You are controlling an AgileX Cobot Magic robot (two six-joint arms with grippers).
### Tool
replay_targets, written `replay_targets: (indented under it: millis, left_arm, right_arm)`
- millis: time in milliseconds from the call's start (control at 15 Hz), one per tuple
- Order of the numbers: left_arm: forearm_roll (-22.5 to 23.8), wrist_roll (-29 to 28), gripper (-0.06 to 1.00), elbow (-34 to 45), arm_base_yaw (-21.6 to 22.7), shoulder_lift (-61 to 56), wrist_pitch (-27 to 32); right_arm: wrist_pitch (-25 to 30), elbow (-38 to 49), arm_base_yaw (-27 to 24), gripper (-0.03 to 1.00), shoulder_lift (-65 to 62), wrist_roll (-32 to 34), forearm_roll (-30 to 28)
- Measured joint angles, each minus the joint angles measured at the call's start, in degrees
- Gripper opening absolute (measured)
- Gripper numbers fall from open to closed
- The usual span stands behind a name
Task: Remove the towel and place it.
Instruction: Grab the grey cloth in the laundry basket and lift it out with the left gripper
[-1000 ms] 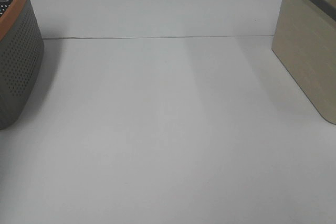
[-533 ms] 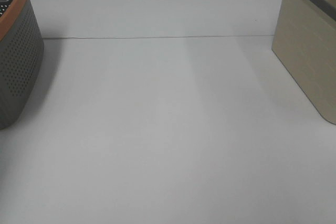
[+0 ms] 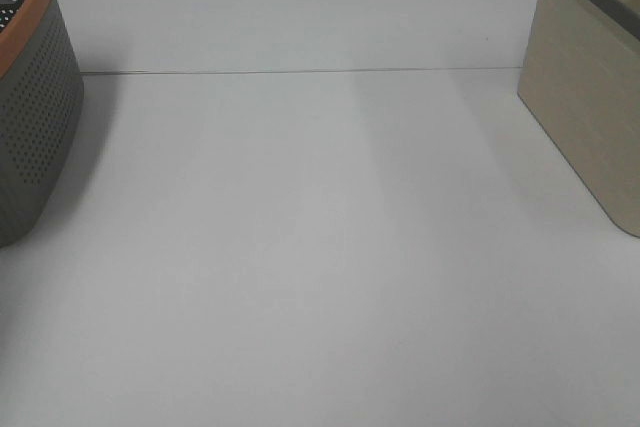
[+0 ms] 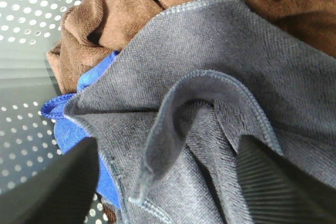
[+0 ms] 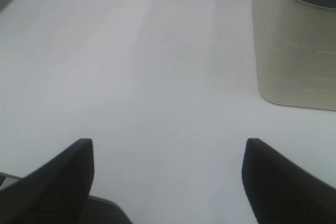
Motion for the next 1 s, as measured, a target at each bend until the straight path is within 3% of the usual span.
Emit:
replay_targets:
  millis: [200, 400, 667, 1000]
  left_arm:
    - [0.1, -1.9, 0.53, 0.0, 0.0, 0.0, -1.3]
    - [0.3, -5.4, 0.31, 0.0, 0.0, 0.0, -2.5]
    - [0.7, -6.1, 0.0, 0.0, 0.0, 0.0, -2.7]
    - [2.0, -6.2, 0.0, 0.0, 0.0, -0.4, -2.5]
  right_arm:
    - [0.0, 0.0, 0.0, 0.76, 0.0, 0.0, 0.0]
    - [0.0, 0.0, 0.0, 0.76, 0.0, 0.0, 0.0]
    - [0.0, 0.0, 0.0, 0.76, 0.0, 0.1, 0.0]
    - [0.0, 0.0, 0.0, 0.76, 0.0, 0.1, 0.0]
